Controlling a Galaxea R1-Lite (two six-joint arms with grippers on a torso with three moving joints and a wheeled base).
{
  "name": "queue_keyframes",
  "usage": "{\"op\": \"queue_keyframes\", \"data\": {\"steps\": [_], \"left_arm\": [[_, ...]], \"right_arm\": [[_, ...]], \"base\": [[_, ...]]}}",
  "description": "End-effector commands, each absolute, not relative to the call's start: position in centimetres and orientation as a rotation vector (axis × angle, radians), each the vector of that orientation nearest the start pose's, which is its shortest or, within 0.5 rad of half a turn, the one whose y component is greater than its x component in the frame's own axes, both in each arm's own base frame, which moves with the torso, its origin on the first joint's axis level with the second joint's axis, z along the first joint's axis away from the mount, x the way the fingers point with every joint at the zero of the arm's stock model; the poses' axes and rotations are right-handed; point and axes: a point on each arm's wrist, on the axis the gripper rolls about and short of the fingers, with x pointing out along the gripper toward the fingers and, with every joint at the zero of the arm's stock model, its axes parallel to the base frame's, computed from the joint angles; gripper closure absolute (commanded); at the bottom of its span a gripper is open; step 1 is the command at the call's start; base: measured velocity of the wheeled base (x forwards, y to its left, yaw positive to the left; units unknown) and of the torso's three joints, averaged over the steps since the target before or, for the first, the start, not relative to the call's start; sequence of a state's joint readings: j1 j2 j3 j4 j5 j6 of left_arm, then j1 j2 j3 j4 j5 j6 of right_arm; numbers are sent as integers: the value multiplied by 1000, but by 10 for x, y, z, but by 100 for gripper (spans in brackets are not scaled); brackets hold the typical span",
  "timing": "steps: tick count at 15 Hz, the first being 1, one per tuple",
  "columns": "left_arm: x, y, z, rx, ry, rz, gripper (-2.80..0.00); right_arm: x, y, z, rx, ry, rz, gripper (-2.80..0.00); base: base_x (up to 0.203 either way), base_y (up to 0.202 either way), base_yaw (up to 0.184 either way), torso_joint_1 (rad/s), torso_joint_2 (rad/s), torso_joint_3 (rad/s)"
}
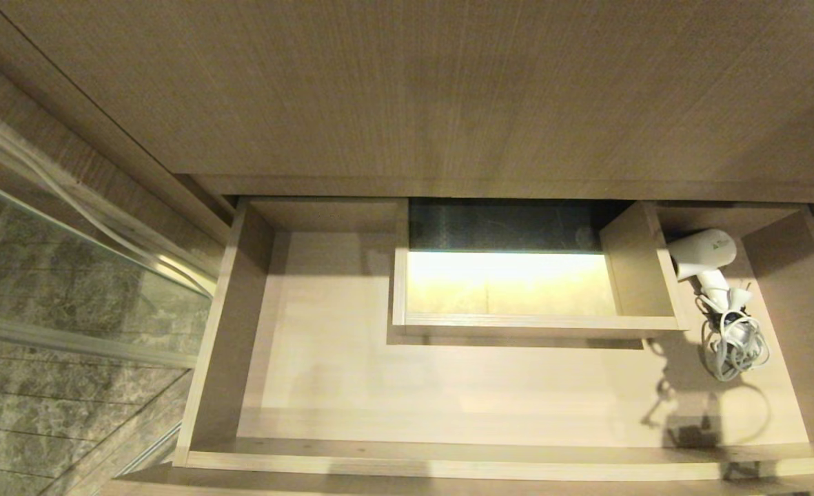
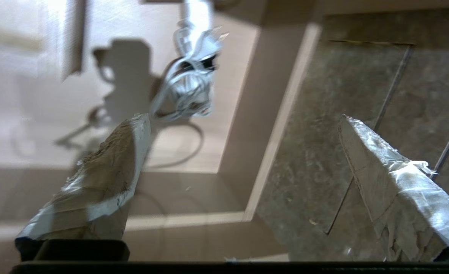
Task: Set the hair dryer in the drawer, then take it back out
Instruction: Take the hairdryer out
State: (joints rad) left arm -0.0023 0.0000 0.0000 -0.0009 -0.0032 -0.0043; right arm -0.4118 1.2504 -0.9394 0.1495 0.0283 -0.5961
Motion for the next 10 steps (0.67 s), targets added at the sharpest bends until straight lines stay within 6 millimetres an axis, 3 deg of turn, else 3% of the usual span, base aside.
{"op": "queue_keyframes", "data": {"steps": [1,4,10], "left_arm": [[-23,0,75,-5,0,-5,0],[-23,0,75,-5,0,-5,0],[-23,0,76,-5,-2,-5,0]], "right_arm": [[193,-92,250,-403,592,-263,-280],[208,-100,241,-366,632,-261,-280],[262,-125,226,-196,670,-288,-280]], "base": [[0,0,0,0,0,0],[0,0,0,0,0,0],[0,0,0,0,0,0]]}}
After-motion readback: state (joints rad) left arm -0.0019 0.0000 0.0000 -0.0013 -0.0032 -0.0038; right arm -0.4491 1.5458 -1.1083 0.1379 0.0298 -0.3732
